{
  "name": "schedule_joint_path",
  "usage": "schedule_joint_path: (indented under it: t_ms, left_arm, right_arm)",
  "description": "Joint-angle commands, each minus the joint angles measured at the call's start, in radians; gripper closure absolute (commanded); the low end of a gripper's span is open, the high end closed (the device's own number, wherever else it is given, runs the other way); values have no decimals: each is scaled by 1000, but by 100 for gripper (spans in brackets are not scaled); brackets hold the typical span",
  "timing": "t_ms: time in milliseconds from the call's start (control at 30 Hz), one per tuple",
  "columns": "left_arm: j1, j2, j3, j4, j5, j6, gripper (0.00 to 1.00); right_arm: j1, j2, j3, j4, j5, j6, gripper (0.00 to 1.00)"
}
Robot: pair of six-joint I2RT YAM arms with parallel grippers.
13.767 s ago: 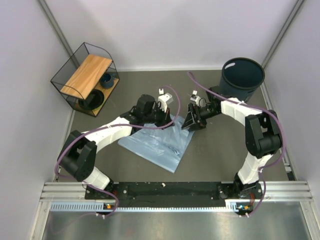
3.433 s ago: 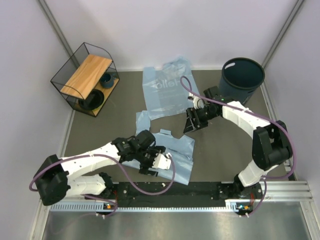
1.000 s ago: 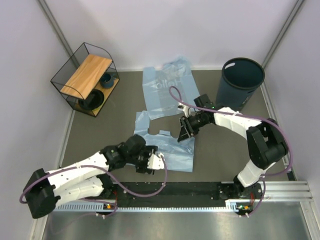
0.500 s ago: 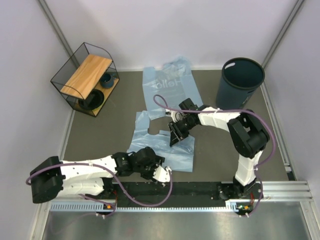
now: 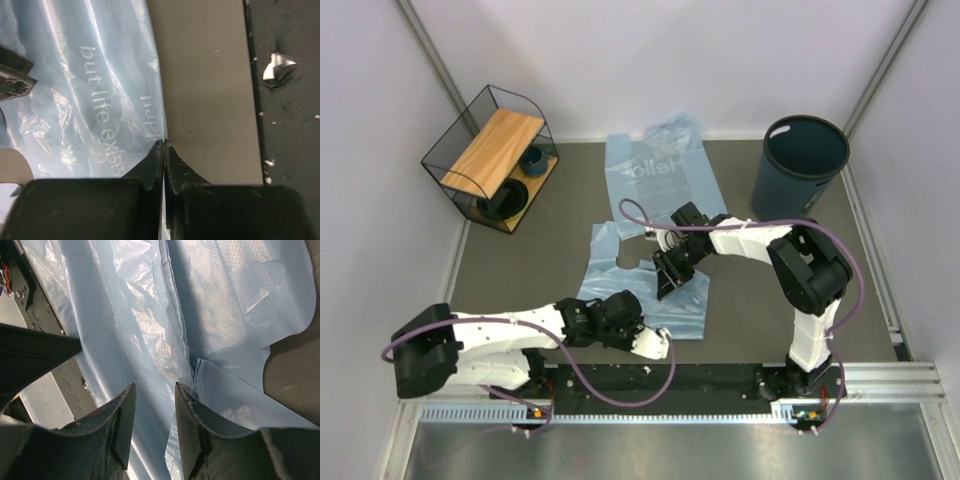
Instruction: Put the trash bags into the trash bin
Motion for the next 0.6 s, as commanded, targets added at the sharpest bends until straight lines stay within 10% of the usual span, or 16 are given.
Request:
schedule_joint_path:
  t_ms: [0, 200, 567]
  left_arm:
    - [-1, -104, 109, -114, 96, -68, 100]
    - [133, -75, 238, -237, 348, -19, 100]
    - [499, 436, 628, -637, 769, 222, 100]
  right_arm:
    - [15, -53, -9, 19, -46, -42, 62]
    - [-28, -112, 14, -1, -131, -34, 49]
    - [-218, -141, 47, -81, -266, -80, 16]
